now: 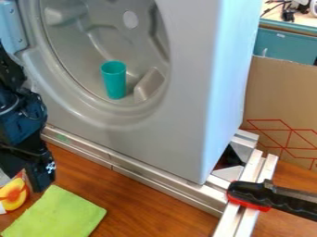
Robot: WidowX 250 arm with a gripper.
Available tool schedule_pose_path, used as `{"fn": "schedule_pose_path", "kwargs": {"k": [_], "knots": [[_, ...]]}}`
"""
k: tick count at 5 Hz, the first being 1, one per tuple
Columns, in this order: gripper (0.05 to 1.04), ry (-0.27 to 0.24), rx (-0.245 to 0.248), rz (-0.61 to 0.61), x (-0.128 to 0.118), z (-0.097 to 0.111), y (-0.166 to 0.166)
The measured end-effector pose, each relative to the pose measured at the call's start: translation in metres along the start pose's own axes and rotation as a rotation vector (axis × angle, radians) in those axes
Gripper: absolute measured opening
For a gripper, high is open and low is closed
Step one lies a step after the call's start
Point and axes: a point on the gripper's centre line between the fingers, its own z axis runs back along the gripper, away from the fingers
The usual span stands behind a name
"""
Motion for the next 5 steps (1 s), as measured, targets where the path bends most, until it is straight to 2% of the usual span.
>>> {"fn": "schedule_pose_path", "kwargs": {"k": [1, 2, 3, 4, 5], "knots": [[1.001, 0.010, -0.005, 0.001, -0.002, -0.003, -0.001], [1.001, 0.013, -0.022, -0.037, -0.003, -0.022, -0.003], [1.001, -0.020, 0.008, -0.087, -0.007, -0.044, -0.004], [1.001, 0.035, 0.012, -0.124, -0.011, -0.064, -0.008], [1.001, 0.119, -0.012, -0.098, -0.021, -0.075, -0.009]]}}
